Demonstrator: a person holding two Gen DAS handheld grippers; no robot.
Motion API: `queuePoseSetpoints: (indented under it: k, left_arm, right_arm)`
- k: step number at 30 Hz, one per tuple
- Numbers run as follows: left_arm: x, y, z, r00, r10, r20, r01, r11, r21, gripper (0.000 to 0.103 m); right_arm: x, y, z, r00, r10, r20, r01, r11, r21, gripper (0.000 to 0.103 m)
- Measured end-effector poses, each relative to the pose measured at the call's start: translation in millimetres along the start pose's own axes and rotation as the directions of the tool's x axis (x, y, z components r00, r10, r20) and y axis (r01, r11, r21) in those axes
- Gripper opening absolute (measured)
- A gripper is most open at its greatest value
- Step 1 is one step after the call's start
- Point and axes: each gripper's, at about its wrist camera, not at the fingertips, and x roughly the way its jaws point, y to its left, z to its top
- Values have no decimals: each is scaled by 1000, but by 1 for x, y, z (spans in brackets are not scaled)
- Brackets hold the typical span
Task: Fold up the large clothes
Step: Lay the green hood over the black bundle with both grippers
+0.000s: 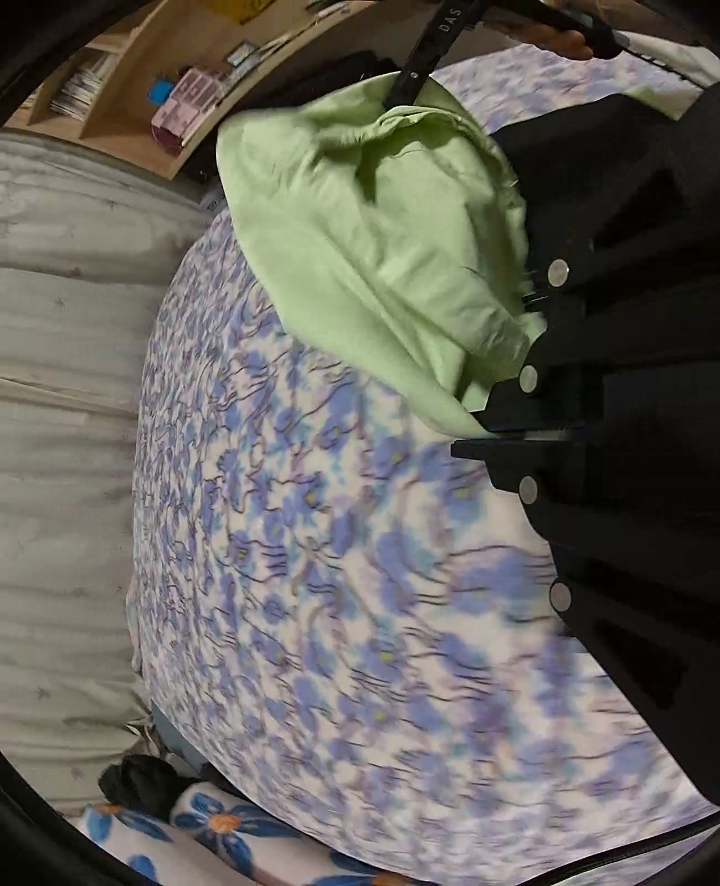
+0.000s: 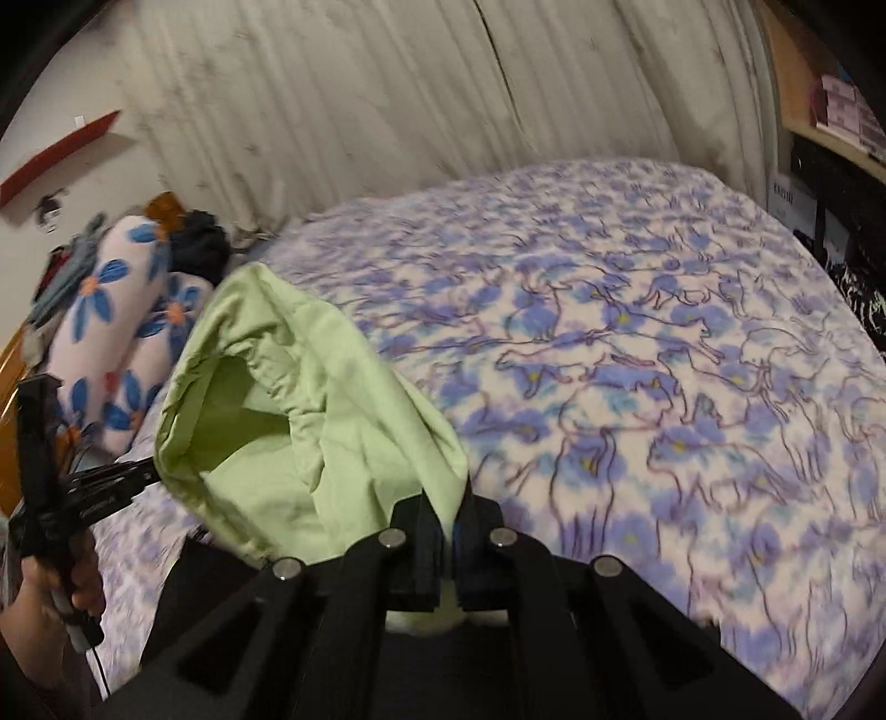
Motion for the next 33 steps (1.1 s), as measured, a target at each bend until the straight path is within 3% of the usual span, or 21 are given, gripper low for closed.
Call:
queuePoseSetpoints:
  k: [4, 10, 13, 15, 17, 19, 21, 24, 33]
  left_arm:
    - [-21, 3, -63, 999, -36, -36, 35, 999, -23, 1]
    - [-16, 12, -149, 985, -73, -156, 58, 993, -100, 1]
    - [-14, 16, -174, 977, -88, -193, 65, 990, -124, 1]
    - [-17, 20, -188, 973, -107, -204, 76, 985, -155, 1]
    - [-20, 23, -198, 970, -128, -206, 91, 980, -177, 1]
    - [-24, 22, -205, 965, -156, -209, 116, 975, -190, 5]
    - [-30, 19, -211, 953, -212, -215, 166, 963, -213, 23]
    - [-34, 12, -218, 938, -281, -202, 228, 940, -252, 46]
    - [-22, -5, -225, 897, -412, -161, 343, 877, -336, 49]
  right_arm:
    - [-27, 2, -62, 1000, -24, 4, 24, 1000, 6, 6]
    - [-22, -5, -151, 984, -109, -138, 114, 993, 30, 10]
    - [-18, -4, -185, 966, -163, -199, 167, 986, 6, 13]
    - [-20, -7, -202, 962, -155, -227, 167, 985, 33, 13]
    - [-26, -12, -214, 964, -124, -235, 146, 986, 77, 15]
    - [-33, -17, -224, 967, -89, -238, 122, 984, 127, 23]
    - [-42, -15, -230, 973, -71, -221, 105, 984, 145, 34]
    - [-54, -7, -236, 979, -34, -203, 69, 983, 167, 40]
    - [-43, 8, -229, 973, 119, -196, -63, 962, 267, 41]
